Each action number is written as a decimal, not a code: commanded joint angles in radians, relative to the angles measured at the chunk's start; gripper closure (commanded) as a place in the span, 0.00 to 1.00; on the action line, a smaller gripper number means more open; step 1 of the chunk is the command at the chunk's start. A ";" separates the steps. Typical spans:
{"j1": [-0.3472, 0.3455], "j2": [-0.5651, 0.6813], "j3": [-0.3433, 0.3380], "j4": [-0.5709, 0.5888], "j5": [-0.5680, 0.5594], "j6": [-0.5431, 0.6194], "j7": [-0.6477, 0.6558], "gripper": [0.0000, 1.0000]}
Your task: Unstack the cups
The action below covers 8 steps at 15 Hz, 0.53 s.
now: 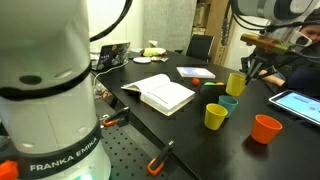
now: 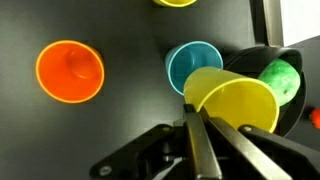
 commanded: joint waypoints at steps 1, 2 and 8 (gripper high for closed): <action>0.002 -0.080 -0.003 0.001 -0.018 -0.031 -0.044 0.99; 0.004 -0.090 -0.005 0.004 -0.023 -0.020 -0.051 0.99; 0.006 -0.057 -0.040 0.031 -0.071 0.027 -0.021 0.99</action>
